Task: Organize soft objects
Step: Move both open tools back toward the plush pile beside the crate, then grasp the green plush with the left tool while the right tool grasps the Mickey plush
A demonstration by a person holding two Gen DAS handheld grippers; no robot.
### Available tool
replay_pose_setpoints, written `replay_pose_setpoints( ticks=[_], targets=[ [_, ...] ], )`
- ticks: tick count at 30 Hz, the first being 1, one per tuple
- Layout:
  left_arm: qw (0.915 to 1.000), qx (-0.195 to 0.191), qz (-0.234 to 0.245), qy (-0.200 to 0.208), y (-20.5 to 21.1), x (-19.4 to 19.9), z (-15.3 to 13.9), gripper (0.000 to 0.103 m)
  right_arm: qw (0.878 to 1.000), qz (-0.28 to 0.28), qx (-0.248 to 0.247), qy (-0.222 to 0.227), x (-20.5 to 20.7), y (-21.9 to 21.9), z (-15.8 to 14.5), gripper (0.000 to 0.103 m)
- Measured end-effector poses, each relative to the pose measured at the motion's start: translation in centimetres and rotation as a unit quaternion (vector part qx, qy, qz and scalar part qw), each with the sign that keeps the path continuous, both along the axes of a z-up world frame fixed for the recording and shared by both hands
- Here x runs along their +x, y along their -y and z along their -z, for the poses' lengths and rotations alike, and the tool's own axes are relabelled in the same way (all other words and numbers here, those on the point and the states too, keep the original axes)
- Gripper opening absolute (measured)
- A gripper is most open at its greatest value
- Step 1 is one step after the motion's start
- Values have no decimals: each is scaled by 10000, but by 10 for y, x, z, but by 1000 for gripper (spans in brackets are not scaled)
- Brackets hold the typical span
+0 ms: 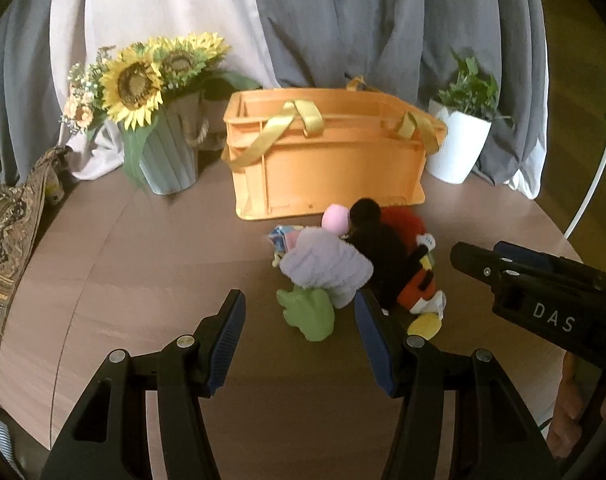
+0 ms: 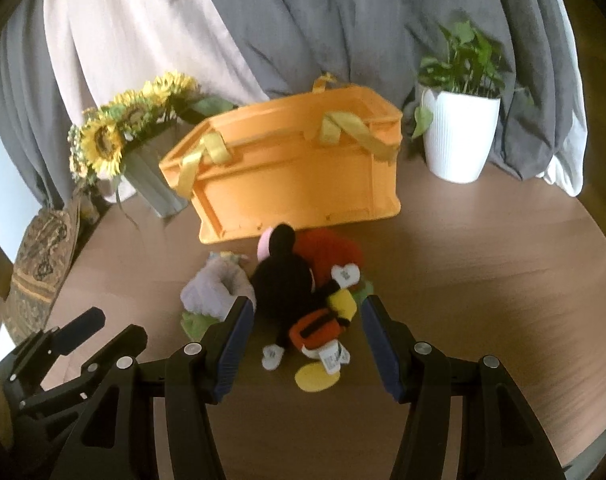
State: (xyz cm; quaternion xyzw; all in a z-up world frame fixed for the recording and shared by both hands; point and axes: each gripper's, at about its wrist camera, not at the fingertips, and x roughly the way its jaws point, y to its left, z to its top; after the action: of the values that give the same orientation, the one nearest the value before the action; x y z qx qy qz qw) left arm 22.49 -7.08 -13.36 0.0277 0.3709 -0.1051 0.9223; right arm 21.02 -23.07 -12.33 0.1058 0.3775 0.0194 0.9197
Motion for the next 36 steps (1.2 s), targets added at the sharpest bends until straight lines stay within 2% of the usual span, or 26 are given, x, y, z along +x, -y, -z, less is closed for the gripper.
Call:
replay_pose_setpoints(
  ticks=[5, 22, 36],
  targets=[
    [9999, 47, 17, -95, 4, 3, 14, 56, 9998, -81, -11, -168, 4, 2, 16, 58],
    [9995, 41, 94, -311, 9, 22, 61, 56, 9987, -388, 60, -316, 23, 4, 64, 58],
    [9995, -48, 191, -266, 13, 40, 74, 56, 9977, -457, 322, -370, 38, 5, 85, 58]
  ],
)
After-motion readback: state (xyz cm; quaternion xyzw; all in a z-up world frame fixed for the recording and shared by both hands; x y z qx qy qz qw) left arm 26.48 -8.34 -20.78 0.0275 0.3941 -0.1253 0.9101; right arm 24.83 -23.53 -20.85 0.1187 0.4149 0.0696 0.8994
